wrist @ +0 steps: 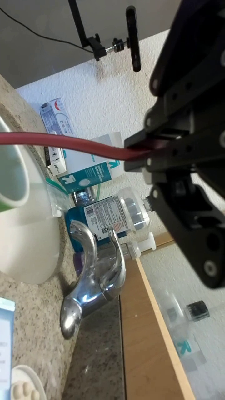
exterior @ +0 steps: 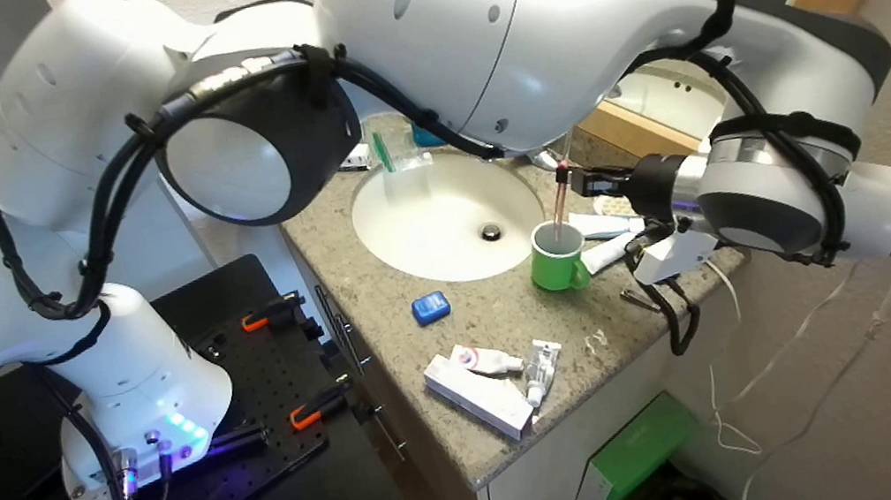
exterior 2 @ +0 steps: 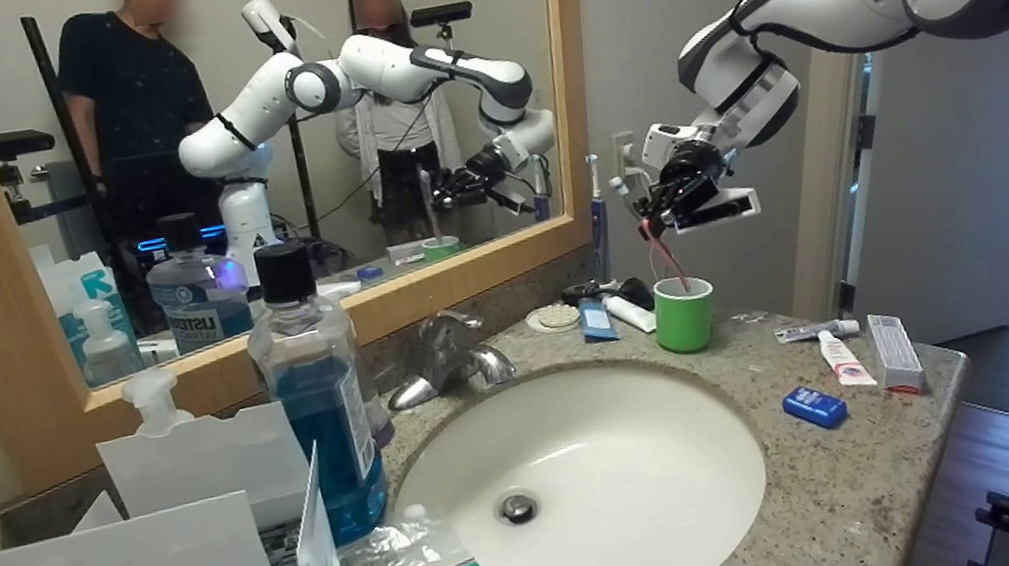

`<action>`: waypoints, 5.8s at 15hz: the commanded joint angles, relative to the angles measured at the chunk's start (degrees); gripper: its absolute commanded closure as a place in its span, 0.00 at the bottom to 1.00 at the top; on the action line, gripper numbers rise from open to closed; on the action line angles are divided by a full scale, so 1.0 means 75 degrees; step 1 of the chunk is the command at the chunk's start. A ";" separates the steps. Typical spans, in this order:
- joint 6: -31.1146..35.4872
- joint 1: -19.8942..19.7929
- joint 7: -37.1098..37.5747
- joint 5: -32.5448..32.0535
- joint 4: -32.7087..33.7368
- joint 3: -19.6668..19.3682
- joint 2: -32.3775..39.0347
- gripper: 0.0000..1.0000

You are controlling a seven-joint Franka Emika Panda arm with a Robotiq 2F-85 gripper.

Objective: Put the toothbrush into the green cup

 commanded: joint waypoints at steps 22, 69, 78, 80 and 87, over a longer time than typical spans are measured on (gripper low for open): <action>0.0039 -0.0013 0.0599 0.0092 0.0325 -0.0049 0.0732 0.94; 0.2276 0.2929 -0.2177 -0.5684 -0.6779 0.0094 -0.6128 0.00; 0.3338 0.3513 -0.3680 -0.6472 -0.7853 0.0239 -0.6832 0.00; 0.3379 0.3566 -0.3583 -0.6360 -0.7883 0.0222 -0.6868 0.00; 0.3155 0.3573 -0.3479 -0.6364 -0.7602 0.0182 -0.6563 0.00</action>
